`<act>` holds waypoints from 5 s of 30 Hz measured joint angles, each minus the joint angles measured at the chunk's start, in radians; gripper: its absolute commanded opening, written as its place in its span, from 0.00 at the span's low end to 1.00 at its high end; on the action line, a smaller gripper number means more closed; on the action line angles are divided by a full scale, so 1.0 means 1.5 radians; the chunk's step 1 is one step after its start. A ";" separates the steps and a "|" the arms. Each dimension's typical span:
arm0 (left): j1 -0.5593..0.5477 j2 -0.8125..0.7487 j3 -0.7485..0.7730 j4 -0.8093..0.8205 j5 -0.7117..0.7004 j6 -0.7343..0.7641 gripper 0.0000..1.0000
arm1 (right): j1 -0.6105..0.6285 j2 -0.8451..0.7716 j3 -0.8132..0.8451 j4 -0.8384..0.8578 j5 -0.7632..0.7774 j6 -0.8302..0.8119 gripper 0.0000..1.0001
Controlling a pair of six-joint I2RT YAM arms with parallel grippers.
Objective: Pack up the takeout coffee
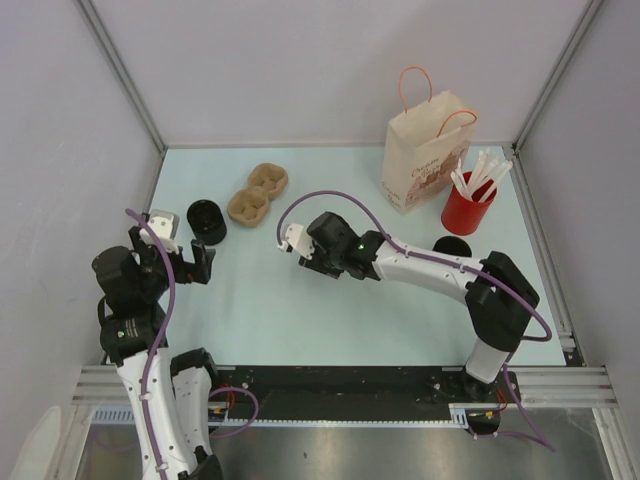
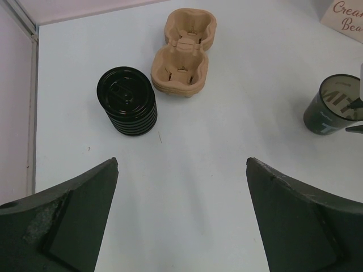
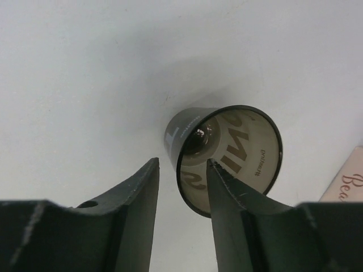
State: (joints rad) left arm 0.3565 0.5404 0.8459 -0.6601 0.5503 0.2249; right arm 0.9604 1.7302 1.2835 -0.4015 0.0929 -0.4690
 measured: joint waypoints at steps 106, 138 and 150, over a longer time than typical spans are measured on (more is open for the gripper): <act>-0.114 0.753 0.206 0.280 -0.359 0.001 0.20 | -0.183 -0.325 -0.127 -0.093 -0.186 -0.049 1.00; -0.135 0.653 0.304 0.059 -0.170 0.052 0.00 | -0.135 -0.362 -0.145 -0.083 -0.160 -0.131 1.00; -0.314 0.537 0.300 -0.197 0.023 0.219 0.00 | 0.038 -0.425 -0.124 -0.070 -0.165 -0.320 1.00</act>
State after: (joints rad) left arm -0.1139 1.3457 1.2961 -0.9558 0.5842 0.5533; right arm 1.0176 1.0927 1.0969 -0.5064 -0.1539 -0.9497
